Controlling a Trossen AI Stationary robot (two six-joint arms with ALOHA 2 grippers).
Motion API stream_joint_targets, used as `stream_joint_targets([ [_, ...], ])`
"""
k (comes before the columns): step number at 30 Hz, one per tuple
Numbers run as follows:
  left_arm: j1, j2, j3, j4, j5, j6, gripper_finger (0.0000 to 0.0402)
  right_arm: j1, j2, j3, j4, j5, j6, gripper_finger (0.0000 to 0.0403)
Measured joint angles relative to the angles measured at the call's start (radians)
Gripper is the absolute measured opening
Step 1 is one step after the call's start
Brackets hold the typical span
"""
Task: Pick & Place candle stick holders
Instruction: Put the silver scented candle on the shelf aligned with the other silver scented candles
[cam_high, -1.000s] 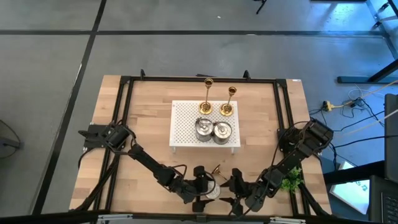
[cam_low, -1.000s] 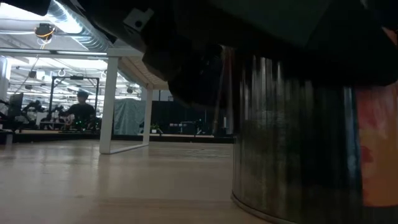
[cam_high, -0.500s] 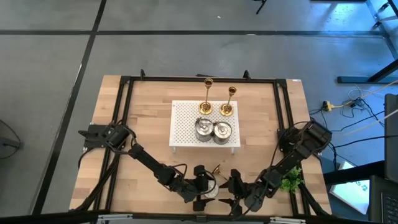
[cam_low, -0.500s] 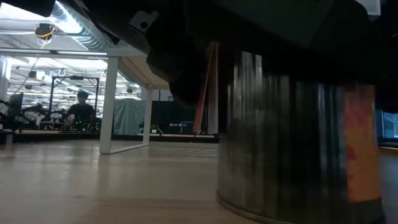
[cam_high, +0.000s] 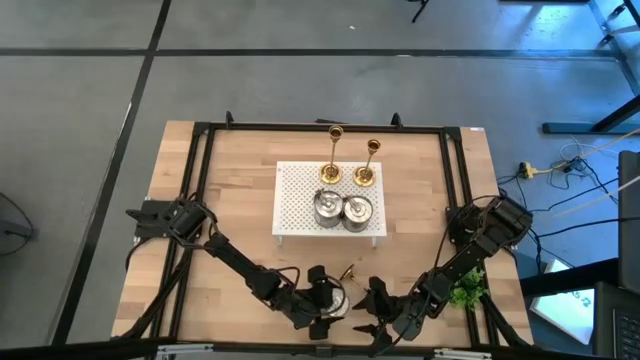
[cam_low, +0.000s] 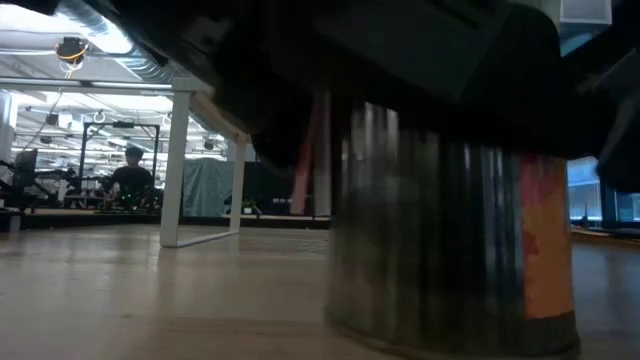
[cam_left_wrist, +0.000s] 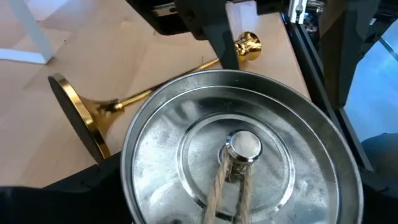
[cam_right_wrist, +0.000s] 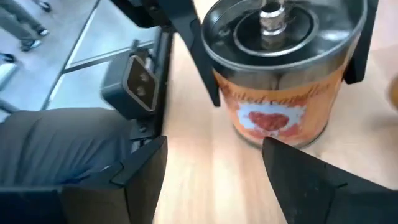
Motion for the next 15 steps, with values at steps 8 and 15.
stream_joint_targets([
  [8,-0.047,-0.013,0.027,-0.071,-0.019,-0.022,0.0355,0.001,0.0,0.0,0.009,-0.026,0.0,0.0265],
  [15,-0.069,-0.11,0.083,-0.312,-0.104,-0.033,0.0355,0.002,0.0,0.0,0.052,-0.078,-0.008,0.0265],
])
